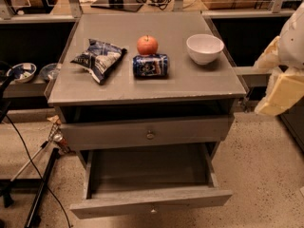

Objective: Close middle drawer

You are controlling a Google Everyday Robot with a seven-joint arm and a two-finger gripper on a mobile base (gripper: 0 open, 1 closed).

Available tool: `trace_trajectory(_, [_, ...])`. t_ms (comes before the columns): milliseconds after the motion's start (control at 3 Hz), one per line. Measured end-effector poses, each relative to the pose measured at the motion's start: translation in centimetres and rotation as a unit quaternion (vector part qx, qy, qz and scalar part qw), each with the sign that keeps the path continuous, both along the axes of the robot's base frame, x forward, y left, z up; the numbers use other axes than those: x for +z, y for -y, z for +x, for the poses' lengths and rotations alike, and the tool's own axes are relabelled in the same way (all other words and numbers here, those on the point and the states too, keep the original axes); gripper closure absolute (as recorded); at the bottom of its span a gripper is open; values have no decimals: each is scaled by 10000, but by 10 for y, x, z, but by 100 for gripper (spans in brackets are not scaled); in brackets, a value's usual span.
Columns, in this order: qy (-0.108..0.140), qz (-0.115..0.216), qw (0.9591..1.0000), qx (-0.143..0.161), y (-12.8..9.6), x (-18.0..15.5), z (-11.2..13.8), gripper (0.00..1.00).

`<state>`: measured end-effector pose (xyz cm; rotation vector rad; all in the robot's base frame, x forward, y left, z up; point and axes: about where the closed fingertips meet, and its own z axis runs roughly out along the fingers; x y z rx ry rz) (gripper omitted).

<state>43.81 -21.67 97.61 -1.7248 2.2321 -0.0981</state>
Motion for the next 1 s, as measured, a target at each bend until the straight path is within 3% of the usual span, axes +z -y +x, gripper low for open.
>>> trace_trajectory(333, [0, 0, 10000, 0, 0, 0, 0, 57])
trace_trajectory(667, [11, 18, 10000, -13, 1, 0, -1, 88])
trace_trajectory(1000, [24, 45, 10000, -32, 2, 0, -3, 100])
